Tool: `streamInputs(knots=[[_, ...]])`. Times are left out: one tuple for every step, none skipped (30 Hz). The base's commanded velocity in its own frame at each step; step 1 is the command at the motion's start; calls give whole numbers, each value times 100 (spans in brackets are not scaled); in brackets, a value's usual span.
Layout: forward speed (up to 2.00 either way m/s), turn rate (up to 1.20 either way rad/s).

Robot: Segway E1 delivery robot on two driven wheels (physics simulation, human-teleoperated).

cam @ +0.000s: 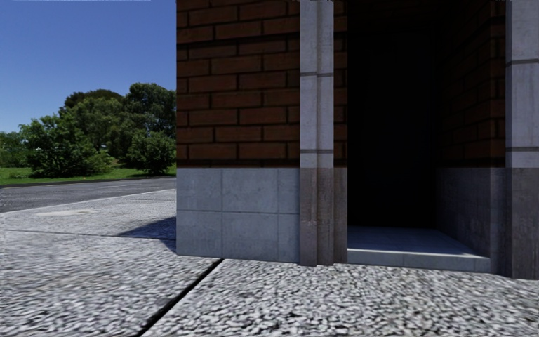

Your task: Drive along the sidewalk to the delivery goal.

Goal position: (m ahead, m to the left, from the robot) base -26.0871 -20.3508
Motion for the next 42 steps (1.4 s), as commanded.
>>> streamInputs(knots=[[0,35],[0,35],[0,35],[0,36],[0,36],[0,36],[0,36],[0,36],[0,36],[0,36],[0,36],[0,37],[0,37],[0,37],[0,38],[0,38],[0,40],[0,44],[0,46],[0,46],[0,50],[0,53],[0,53],[0,54],[0,57],[0,57],[0,59],[0,60],[0,60],[0,60],[0,60],[0,61],[0,61],[0,61],[0,61],[0,61],[0,61],[0,61],[0,61],[0,61],[0,61],[0,61]])
